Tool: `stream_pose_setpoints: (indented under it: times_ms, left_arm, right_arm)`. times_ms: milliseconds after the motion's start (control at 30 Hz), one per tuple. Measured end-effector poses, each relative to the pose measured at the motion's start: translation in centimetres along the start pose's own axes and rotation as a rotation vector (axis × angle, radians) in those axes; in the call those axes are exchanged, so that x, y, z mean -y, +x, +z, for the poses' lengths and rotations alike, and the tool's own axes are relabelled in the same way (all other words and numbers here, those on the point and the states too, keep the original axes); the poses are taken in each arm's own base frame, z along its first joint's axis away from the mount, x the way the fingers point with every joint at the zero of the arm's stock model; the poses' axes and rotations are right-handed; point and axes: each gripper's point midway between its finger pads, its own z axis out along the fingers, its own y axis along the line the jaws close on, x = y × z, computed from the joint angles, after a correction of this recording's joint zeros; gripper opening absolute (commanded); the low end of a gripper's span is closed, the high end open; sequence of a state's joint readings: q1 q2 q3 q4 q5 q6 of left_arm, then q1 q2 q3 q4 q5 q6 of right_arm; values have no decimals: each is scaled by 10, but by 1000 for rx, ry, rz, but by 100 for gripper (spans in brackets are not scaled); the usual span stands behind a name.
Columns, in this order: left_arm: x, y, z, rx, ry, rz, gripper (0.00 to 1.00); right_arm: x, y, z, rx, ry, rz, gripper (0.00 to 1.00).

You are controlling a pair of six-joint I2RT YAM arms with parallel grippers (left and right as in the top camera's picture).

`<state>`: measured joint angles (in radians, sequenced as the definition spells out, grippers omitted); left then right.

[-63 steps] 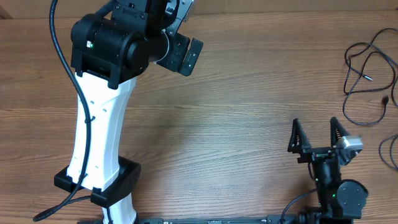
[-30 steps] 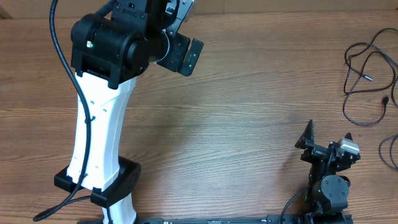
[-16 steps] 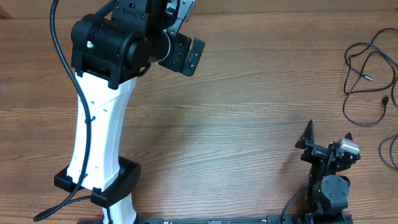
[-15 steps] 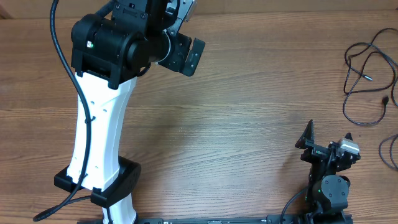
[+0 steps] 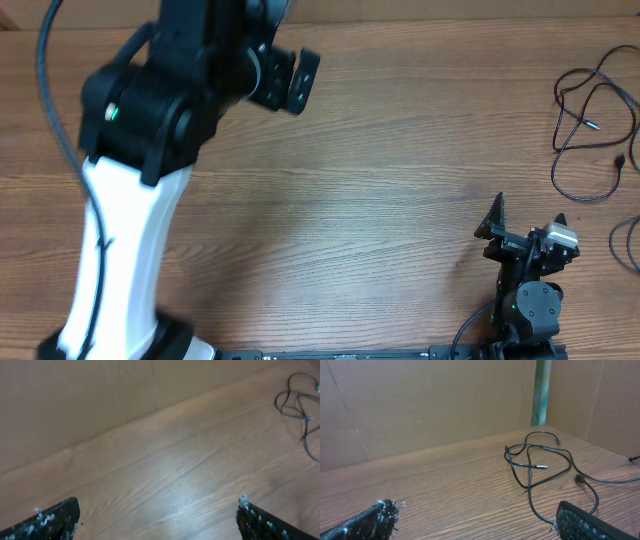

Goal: Untangle cables

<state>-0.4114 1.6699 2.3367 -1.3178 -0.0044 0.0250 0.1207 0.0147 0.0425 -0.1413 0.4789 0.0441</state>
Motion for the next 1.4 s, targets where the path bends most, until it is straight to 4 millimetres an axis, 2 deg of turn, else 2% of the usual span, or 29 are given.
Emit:
stream_pose_setpoints:
  times_ms: [133,300,367,433,567,700,933,1033,1167,1400]
  left_arm:
    - [-1,16,-17,66,-7,-1,100]
    - [0,57,-22,105,-11,-2,100]
    - [0,82,-23,115,-11,-2,100]
    - [1,93,-24,155,-12,-2,100]
    - [2,135,-25,202,-13,-2,100]
    - [-2,170,-24,267,-29,-11,100]
    - [-9,227,-7,410,-66,-26,100]
    - [-9,243,-3,477,-69,-26,100]
    - [-10,249,-5,621,-83,-26,100]
    - [-25,248,-15,794,-157,-33,99]
  right_arm:
    - [0,0,0,0,1,0,100]
    - [0,0,0,1,1,0,100]
    - [0,-1,0,2,1,1,100]
    - [0,-1,0,2,0,1,100]
    - [0,-1,0,2,0,-1,100]
    - [0,-1,0,2,0,-2,100]
    - [0,-1,0,3,0,-2,100]
    - [0,-1,0,3,0,-2,100]
    - [0,-1,0,3,0,-2,100]
    - [0,-1,0,3,0,-2,100]
